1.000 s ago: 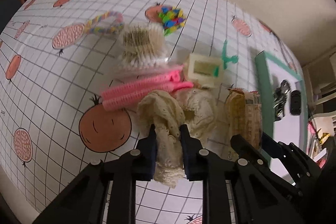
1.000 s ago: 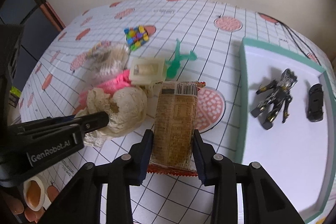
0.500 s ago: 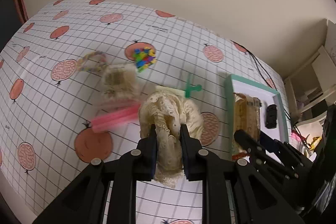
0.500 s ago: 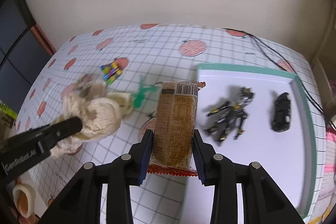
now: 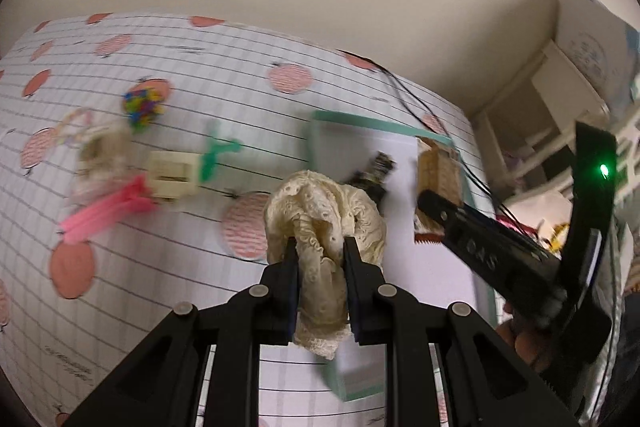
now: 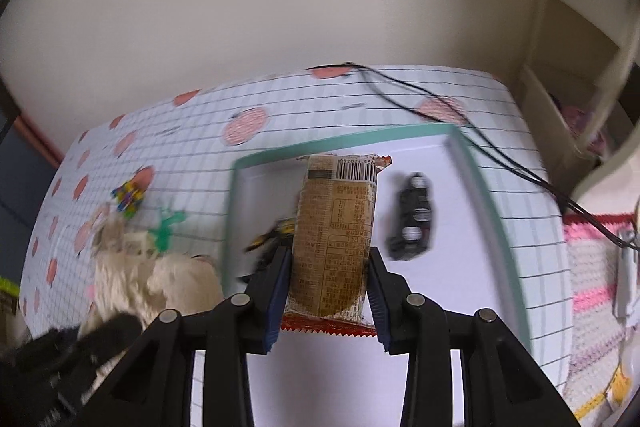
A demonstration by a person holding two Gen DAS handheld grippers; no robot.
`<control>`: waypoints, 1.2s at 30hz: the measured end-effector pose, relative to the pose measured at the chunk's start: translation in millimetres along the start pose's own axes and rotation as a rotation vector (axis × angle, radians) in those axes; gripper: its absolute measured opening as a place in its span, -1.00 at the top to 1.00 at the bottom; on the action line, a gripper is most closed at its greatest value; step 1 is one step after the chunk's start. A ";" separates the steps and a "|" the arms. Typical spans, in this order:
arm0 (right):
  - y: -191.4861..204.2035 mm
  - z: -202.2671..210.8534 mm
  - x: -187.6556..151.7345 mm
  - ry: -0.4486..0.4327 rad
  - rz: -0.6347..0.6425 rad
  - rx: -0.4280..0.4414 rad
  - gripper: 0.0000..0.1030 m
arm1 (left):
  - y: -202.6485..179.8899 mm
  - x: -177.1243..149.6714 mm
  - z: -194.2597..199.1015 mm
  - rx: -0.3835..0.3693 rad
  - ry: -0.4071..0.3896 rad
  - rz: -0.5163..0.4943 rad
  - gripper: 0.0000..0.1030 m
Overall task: Organize objects
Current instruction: 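Carry the lace cloth and snack bar into the tray and release both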
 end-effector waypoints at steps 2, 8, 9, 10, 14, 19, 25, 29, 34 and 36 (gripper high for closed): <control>-13.5 -1.1 1.8 0.003 -0.023 -0.014 0.24 | -12.0 -3.5 -8.1 -0.021 0.011 -0.017 0.60; -35.6 -1.7 5.9 0.006 -0.041 -0.040 0.24 | -38.0 -11.5 -30.6 -0.074 0.033 -0.049 0.60; -37.1 -2.4 5.7 0.008 -0.035 -0.045 0.24 | -39.8 -12.5 -34.0 -0.076 0.037 -0.050 0.60; -37.5 -2.5 4.9 0.010 -0.034 -0.047 0.24 | -40.5 -13.5 -37.3 -0.077 0.041 -0.052 0.60; -28.5 -8.6 1.3 0.031 0.008 -0.032 0.24 | -42.2 -19.6 -48.5 -0.085 0.054 -0.055 0.60; -12.7 -18.9 -10.5 0.065 0.078 -0.028 0.24 | -41.2 -29.5 -63.7 -0.082 0.090 -0.050 0.60; -15.4 -32.4 -20.9 0.111 0.104 -0.048 0.24 | -30.5 -35.9 -71.0 -0.066 0.115 -0.030 0.59; -21.9 -41.4 -26.7 0.142 0.105 -0.060 0.24 | -28.4 -42.7 -77.8 -0.066 0.138 -0.021 0.59; -28.2 -47.6 -28.1 0.164 0.098 -0.066 0.24 | -28.3 -47.4 -82.7 -0.053 0.147 -0.035 0.58; -29.7 -49.7 -28.5 0.170 0.097 -0.067 0.24 | -28.3 -48.6 -84.4 -0.057 0.150 -0.036 0.55</control>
Point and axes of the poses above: each gripper's, at about its wrist camera, not at the fingertips, and z roughly against the way its jaws point, y to its left, x to its top, the point moved 8 cm from there along -z, roughly the way its jaws point, and after that the axes turned 11 degrees about -x, right-handed, at the moved point
